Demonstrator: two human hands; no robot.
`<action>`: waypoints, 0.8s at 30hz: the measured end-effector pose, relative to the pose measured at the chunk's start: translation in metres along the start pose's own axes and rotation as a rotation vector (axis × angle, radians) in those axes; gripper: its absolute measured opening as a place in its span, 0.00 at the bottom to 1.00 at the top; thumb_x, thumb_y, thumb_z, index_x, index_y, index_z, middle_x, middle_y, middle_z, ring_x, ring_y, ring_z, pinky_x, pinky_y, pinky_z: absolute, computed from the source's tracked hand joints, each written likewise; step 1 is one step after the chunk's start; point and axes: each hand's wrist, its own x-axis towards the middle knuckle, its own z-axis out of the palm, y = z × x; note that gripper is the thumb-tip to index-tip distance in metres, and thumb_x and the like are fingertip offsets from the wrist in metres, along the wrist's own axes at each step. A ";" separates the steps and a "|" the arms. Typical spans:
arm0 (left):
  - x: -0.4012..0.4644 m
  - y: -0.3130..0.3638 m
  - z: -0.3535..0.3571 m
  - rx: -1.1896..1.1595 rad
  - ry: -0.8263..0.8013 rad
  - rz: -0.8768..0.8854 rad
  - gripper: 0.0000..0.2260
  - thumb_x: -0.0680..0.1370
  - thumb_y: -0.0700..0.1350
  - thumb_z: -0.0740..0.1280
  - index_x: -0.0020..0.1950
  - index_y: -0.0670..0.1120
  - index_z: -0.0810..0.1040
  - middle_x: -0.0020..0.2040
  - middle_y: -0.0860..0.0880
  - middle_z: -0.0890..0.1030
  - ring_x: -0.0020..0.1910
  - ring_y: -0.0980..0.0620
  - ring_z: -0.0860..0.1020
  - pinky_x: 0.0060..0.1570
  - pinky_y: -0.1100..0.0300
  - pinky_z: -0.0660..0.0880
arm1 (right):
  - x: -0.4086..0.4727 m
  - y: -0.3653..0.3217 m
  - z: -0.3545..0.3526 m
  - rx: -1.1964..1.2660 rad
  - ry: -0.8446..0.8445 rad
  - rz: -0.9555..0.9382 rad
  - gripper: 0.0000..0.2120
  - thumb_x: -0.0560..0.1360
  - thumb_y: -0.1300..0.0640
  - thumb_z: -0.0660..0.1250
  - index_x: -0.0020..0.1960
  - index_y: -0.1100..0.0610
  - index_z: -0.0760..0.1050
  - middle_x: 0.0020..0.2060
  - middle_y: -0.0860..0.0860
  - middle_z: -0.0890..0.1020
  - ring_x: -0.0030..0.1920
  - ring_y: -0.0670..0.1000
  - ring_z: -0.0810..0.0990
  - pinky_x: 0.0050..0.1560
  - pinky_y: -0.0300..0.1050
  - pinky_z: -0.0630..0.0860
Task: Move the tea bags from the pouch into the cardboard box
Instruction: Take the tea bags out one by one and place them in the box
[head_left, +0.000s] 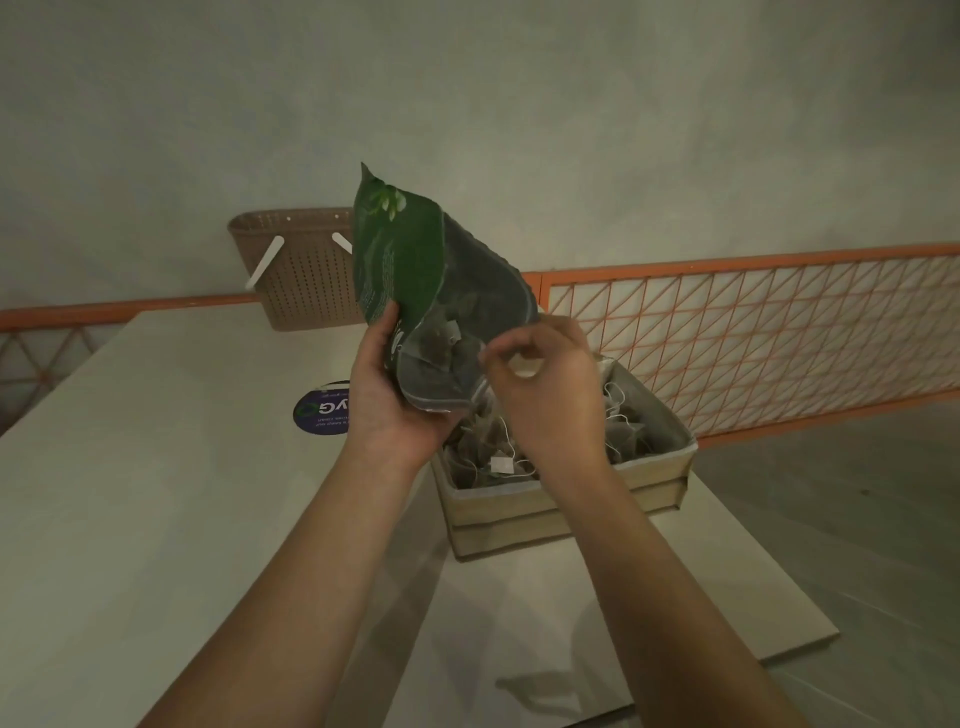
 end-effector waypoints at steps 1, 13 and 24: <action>0.000 0.000 0.000 0.006 -0.005 0.001 0.24 0.78 0.58 0.67 0.68 0.44 0.80 0.67 0.40 0.79 0.70 0.40 0.75 0.74 0.45 0.67 | 0.002 -0.001 -0.004 0.072 0.041 0.006 0.03 0.73 0.56 0.74 0.42 0.50 0.80 0.52 0.46 0.76 0.52 0.45 0.77 0.46 0.28 0.73; 0.001 -0.002 -0.001 0.024 0.030 0.046 0.23 0.79 0.56 0.66 0.71 0.49 0.77 0.67 0.42 0.80 0.68 0.40 0.77 0.71 0.43 0.70 | 0.032 -0.023 -0.063 0.681 0.093 0.167 0.06 0.76 0.60 0.70 0.49 0.60 0.74 0.46 0.59 0.84 0.36 0.55 0.85 0.39 0.47 0.82; 0.005 0.001 -0.007 -0.013 -0.033 0.044 0.24 0.79 0.56 0.66 0.74 0.50 0.75 0.71 0.44 0.77 0.71 0.39 0.74 0.74 0.46 0.67 | 0.024 0.003 -0.063 0.604 -0.076 0.273 0.07 0.76 0.62 0.69 0.51 0.64 0.74 0.47 0.58 0.84 0.38 0.57 0.85 0.41 0.47 0.83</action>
